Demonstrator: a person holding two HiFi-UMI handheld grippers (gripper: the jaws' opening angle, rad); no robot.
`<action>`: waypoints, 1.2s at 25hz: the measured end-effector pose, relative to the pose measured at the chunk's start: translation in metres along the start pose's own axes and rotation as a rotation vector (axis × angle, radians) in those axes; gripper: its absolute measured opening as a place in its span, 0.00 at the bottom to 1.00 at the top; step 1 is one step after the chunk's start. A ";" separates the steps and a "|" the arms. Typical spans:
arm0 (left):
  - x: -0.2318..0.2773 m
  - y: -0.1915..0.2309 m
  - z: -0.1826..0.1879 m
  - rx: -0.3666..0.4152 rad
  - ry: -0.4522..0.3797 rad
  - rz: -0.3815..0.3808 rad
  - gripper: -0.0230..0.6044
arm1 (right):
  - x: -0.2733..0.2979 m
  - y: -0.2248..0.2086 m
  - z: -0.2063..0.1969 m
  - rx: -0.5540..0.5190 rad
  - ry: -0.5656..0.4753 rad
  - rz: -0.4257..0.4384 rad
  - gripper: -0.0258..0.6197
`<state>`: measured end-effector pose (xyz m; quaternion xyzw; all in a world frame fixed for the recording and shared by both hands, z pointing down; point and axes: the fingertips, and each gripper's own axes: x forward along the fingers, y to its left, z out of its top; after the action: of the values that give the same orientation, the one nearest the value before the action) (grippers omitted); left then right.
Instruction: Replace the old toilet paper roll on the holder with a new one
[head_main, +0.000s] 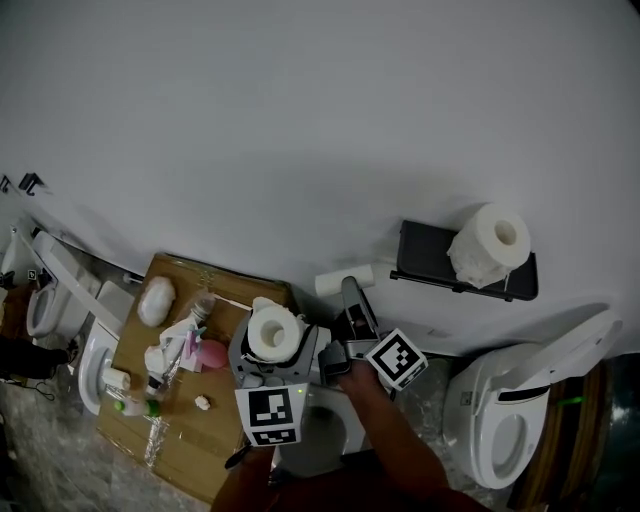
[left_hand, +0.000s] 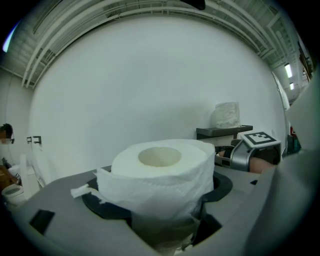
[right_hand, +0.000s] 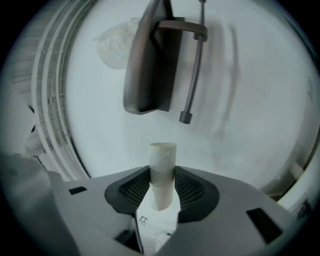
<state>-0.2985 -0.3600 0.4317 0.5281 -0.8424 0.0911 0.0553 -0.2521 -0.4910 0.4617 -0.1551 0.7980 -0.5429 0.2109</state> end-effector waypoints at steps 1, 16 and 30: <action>-0.001 0.000 0.000 -0.002 -0.002 0.001 0.72 | -0.003 0.004 -0.002 -0.077 0.010 -0.005 0.29; -0.001 -0.035 -0.002 0.019 -0.020 -0.075 0.72 | -0.076 0.026 -0.010 -1.119 0.182 -0.351 0.29; 0.051 -0.079 0.009 -0.511 -0.067 -0.250 0.72 | -0.126 0.013 0.049 -1.130 0.093 -0.447 0.29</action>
<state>-0.2493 -0.4401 0.4399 0.5996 -0.7677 -0.1494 0.1696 -0.1186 -0.4652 0.4556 -0.3830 0.9190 -0.0729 -0.0580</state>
